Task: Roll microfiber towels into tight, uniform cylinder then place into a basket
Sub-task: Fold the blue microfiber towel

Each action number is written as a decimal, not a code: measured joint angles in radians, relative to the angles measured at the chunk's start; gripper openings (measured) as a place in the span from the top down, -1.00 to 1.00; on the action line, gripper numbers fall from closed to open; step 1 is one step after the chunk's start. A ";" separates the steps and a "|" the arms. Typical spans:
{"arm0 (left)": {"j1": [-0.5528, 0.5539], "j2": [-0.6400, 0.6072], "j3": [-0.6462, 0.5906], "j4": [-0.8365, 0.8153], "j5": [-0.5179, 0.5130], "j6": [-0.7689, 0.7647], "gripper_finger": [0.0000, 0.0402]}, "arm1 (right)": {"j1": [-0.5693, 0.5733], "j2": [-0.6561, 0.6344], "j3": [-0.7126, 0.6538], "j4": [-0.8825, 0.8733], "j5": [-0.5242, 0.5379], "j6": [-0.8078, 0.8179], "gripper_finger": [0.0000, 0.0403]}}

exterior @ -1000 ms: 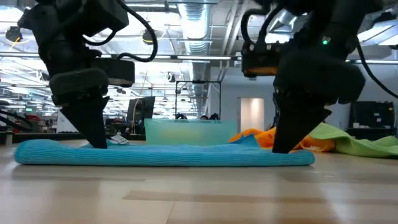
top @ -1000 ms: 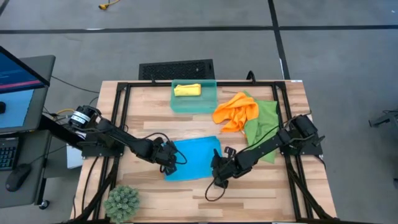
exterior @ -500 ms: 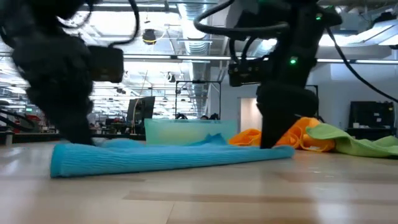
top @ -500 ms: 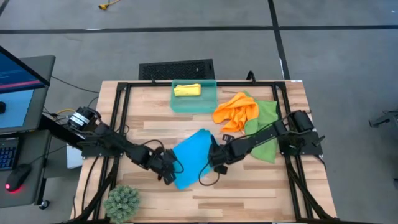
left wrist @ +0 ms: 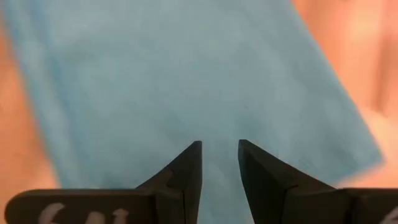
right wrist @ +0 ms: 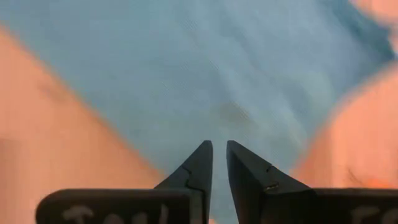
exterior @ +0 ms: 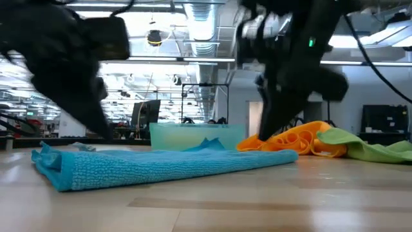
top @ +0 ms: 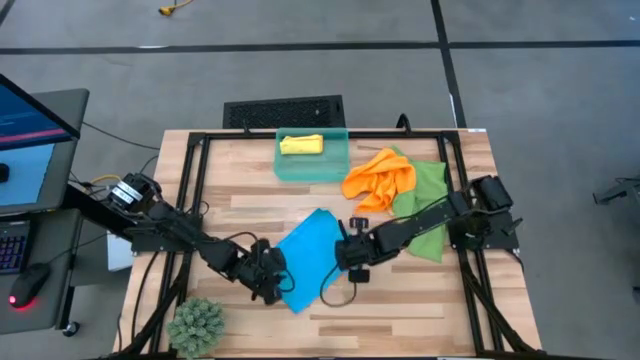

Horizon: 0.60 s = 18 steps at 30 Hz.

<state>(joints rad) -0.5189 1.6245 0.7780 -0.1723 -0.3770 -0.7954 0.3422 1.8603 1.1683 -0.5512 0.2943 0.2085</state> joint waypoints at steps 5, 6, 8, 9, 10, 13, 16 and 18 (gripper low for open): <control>0.100 -0.001 0.000 0.004 -0.021 0.123 0.52 | 0.100 0.012 0.001 0.159 -0.001 0.000 0.65; 0.123 -0.001 0.000 0.004 -0.020 0.140 0.52 | 0.115 0.021 0.003 0.198 -0.001 0.000 0.65; 0.164 -0.001 0.000 0.004 -0.013 0.163 0.52 | 0.139 0.029 -0.001 0.248 0.002 0.000 0.65; 0.184 -0.001 0.000 0.004 -0.007 0.174 0.52 | 0.147 0.029 -0.001 0.286 0.010 0.002 0.65; 0.203 -0.001 0.000 0.004 0.000 0.188 0.52 | 0.152 0.028 0.001 0.329 0.021 0.011 0.65; 0.248 -0.001 0.000 0.004 0.006 0.239 0.52 | 0.152 0.026 0.001 0.383 0.064 0.056 0.65; 0.283 -0.001 0.000 0.005 0.007 0.294 0.52 | 0.141 0.026 0.001 0.407 0.093 0.079 0.65; 0.300 -0.001 0.000 0.009 0.007 0.302 0.52 | 0.132 0.026 0.001 0.407 0.093 0.088 0.65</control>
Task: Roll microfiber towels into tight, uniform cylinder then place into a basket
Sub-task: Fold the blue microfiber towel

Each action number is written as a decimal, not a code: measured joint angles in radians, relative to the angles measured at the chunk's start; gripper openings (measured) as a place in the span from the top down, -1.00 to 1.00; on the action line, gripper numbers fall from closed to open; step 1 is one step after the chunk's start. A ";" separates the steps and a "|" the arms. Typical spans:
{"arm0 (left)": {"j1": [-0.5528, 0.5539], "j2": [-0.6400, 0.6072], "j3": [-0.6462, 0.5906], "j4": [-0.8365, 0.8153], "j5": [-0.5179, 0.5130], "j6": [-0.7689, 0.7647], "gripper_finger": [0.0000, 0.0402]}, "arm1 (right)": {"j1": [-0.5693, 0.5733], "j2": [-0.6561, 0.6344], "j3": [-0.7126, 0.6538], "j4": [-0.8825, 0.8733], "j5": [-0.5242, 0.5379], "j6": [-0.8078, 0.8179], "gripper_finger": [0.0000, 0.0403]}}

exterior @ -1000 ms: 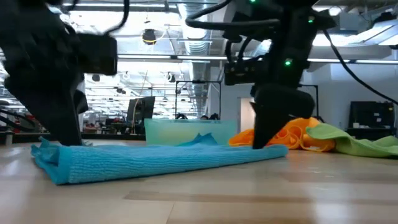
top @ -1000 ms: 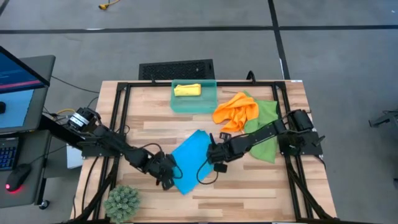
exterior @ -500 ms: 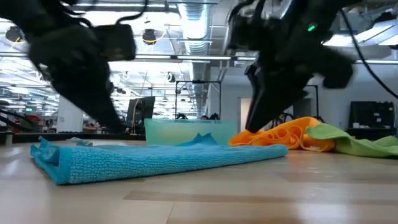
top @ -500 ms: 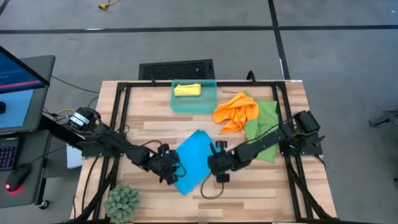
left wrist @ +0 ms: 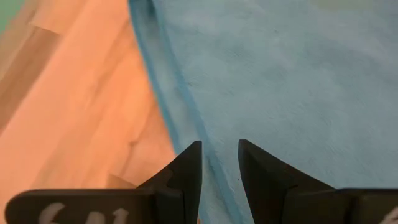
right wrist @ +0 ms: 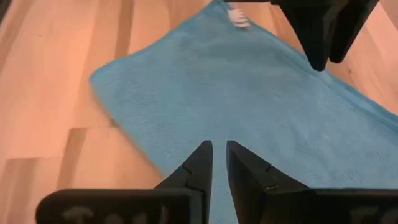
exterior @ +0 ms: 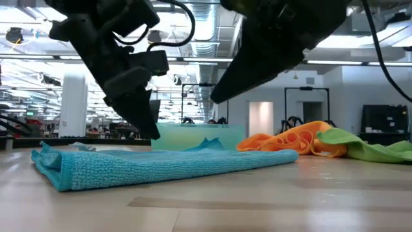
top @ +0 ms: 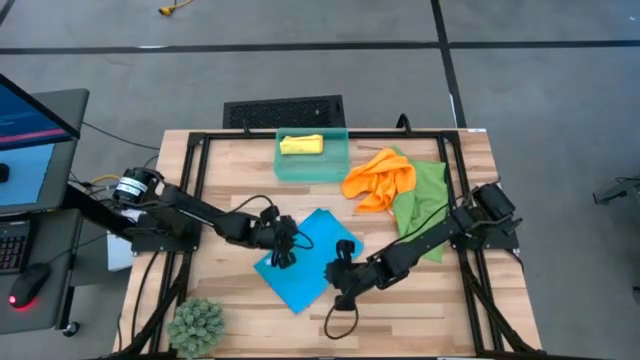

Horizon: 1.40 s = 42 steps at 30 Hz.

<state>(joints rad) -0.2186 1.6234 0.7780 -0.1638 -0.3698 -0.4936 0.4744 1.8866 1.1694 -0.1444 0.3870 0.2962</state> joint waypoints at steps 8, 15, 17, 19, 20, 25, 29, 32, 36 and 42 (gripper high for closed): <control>0.035 0.010 0.001 0.045 0.022 0.028 0.53 | -0.013 0.087 0.004 0.080 -0.023 0.029 0.65; 0.050 0.111 0.002 0.126 0.102 0.045 0.53 | -0.006 0.133 0.008 0.068 -0.027 0.046 0.65; 0.051 0.129 0.005 0.127 0.102 0.043 0.53 | -0.005 0.133 0.006 0.034 -0.028 0.066 0.65; 0.045 0.144 0.006 0.125 0.103 0.028 0.53 | -0.006 0.132 0.006 -0.005 -0.033 0.088 0.65; 0.041 0.146 0.006 0.120 0.103 0.018 0.53 | -0.010 0.131 0.006 -0.028 -0.040 0.098 0.65; -0.001 0.144 0.005 0.113 0.098 -0.069 0.53 | -0.023 0.125 0.008 -0.138 -0.042 0.142 0.65; -0.042 0.145 0.005 0.111 0.105 -0.146 0.53 | -0.042 0.122 0.010 -0.180 -0.043 0.124 0.65; -0.080 0.145 0.004 0.110 0.105 -0.215 0.53 | -0.063 0.122 0.011 -0.224 -0.042 0.115 0.65; -0.126 0.146 0.003 0.109 0.096 -0.293 0.53 | -0.078 0.103 0.009 -0.320 -0.040 0.056 0.65; -0.168 0.148 0.001 0.115 0.035 -0.408 0.53 | -0.078 0.057 0.002 -0.379 -0.073 -0.118 0.65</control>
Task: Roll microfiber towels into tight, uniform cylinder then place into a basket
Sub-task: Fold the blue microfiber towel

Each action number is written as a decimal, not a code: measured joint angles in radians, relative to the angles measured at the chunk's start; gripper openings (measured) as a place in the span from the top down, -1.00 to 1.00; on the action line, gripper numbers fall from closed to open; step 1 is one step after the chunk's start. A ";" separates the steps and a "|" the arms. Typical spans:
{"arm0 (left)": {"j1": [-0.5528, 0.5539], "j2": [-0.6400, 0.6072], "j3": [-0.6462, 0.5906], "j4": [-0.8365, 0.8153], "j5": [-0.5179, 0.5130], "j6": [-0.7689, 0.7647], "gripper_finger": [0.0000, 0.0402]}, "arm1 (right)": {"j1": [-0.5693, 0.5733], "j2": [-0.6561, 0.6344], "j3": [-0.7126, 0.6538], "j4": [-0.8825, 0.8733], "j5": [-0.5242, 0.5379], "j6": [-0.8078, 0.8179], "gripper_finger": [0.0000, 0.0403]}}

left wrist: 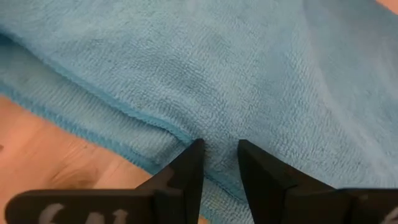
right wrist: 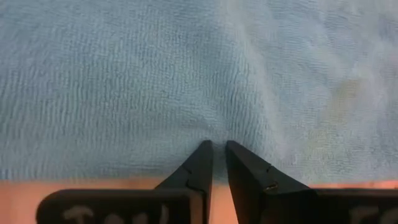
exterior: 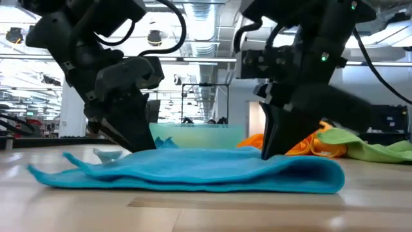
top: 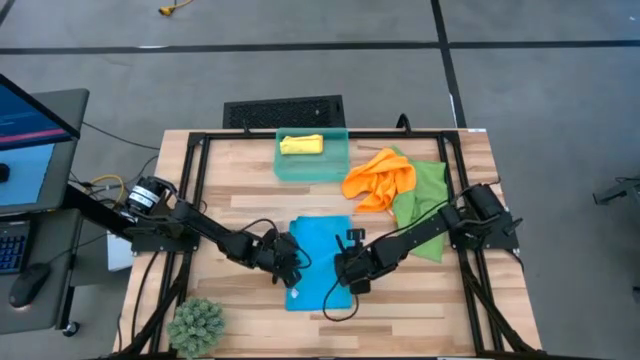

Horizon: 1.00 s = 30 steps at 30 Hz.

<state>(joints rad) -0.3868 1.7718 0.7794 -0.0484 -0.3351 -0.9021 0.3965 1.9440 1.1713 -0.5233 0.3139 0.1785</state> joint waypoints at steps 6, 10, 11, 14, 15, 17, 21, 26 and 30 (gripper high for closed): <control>-0.006 -0.005 -0.001 0.018 -0.038 0.020 0.53 | 0.005 -0.024 0.000 -0.006 -0.036 -0.004 0.65; -0.004 -0.021 -0.003 0.027 -0.037 0.080 0.53 | 0.026 -0.024 0.001 0.000 -0.030 -0.004 0.65; -0.004 -0.030 -0.005 0.027 -0.038 0.099 0.53 | 0.033 -0.025 0.001 0.003 -0.030 -0.004 0.65; -0.012 -0.068 -0.006 0.032 -0.046 0.154 0.53 | 0.060 -0.038 0.001 0.029 -0.028 -0.004 0.65; -0.015 -0.083 -0.005 0.036 -0.052 0.169 0.53 | 0.070 -0.040 0.002 0.060 -0.028 -0.004 0.65; -0.027 -0.106 -0.005 0.036 -0.072 0.196 0.53 | 0.090 -0.040 0.002 0.120 -0.028 -0.004 0.65; -0.059 -0.136 -0.004 0.043 -0.090 0.228 0.53 | 0.121 -0.035 0.001 0.271 -0.028 -0.001 0.65; -0.107 -0.140 -0.003 0.051 -0.093 0.254 0.53 | 0.127 0.000 -0.004 0.297 -0.024 0.037 0.65; -0.132 -0.140 -0.003 0.061 -0.096 0.278 0.53 | 0.124 0.022 -0.007 0.262 -0.024 0.066 0.65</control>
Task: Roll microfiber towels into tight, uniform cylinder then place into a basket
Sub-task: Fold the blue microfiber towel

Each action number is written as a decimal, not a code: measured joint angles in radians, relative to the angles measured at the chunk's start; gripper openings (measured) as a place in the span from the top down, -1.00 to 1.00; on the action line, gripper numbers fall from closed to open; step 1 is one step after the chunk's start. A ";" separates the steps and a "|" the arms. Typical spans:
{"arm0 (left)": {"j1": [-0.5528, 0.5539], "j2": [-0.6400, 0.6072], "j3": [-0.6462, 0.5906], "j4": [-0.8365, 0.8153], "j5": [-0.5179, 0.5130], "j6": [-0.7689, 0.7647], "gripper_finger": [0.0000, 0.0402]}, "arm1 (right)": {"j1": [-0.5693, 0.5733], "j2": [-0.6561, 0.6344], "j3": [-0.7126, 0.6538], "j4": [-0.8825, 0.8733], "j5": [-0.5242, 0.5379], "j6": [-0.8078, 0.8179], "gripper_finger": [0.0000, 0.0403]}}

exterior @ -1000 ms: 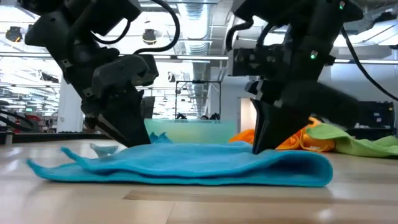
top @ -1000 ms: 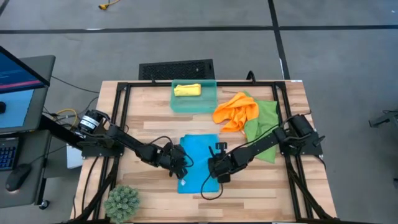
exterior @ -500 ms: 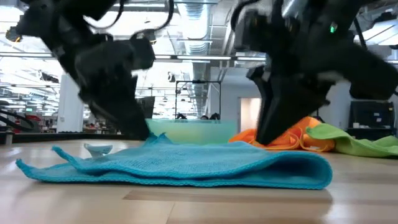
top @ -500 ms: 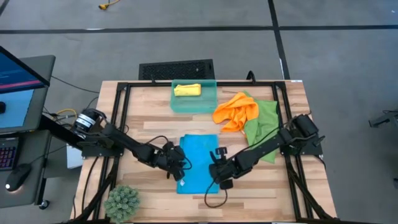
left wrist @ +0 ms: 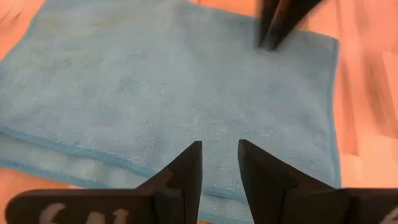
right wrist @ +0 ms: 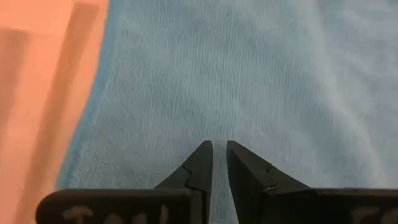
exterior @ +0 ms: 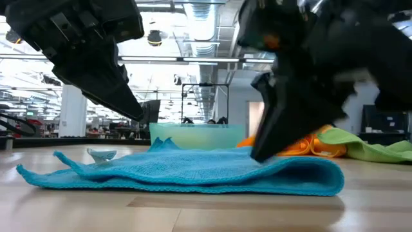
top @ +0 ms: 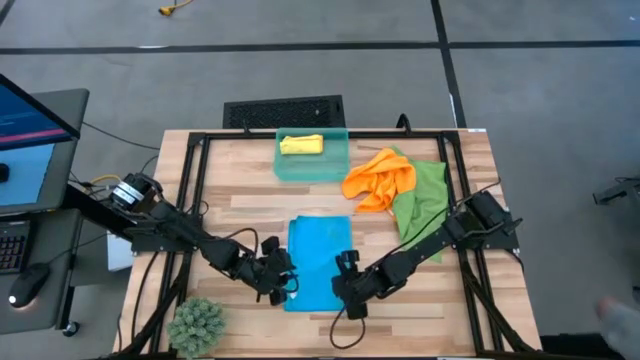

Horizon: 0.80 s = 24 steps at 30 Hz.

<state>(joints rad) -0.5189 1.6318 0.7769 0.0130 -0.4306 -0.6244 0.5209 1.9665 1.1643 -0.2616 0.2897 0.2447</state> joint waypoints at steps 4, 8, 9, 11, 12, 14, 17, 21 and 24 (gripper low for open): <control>-0.004 0.000 0.000 0.000 -0.001 0.001 0.53 | 0.000 0.014 0.007 -0.022 -0.001 0.029 0.65; -0.003 0.000 0.000 0.000 0.000 0.020 0.52 | 0.000 0.017 0.005 -0.063 -0.002 0.065 0.65; -0.003 -0.001 0.000 -0.001 0.004 0.036 0.52 | 0.000 0.017 0.005 -0.065 -0.002 0.070 0.65; -0.003 -0.001 0.001 -0.002 0.014 0.055 0.52 | 0.002 0.017 0.005 -0.057 -0.002 0.070 0.65; -0.002 -0.001 0.001 -0.003 0.018 0.056 0.52 | 0.002 0.017 0.005 -0.043 -0.004 0.070 0.65; -0.002 -0.001 0.001 -0.003 0.023 0.055 0.52 | 0.003 0.012 0.005 -0.030 -0.004 0.066 0.65; -0.002 -0.001 0.001 -0.003 0.024 0.064 0.52 | 0.002 0.005 0.005 -0.029 0.000 0.064 0.65; -0.002 -0.002 0.001 -0.003 0.025 0.089 0.46 | 0.006 -0.029 0.006 -0.038 0.006 0.062 0.65; -0.002 -0.002 0.002 -0.002 0.024 0.089 0.35 | 0.017 -0.061 0.004 -0.071 0.032 0.050 0.65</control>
<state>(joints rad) -0.5209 1.6302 0.7784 0.0112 -0.4064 -0.5358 0.5380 1.9058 1.1683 -0.3322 0.3220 0.2951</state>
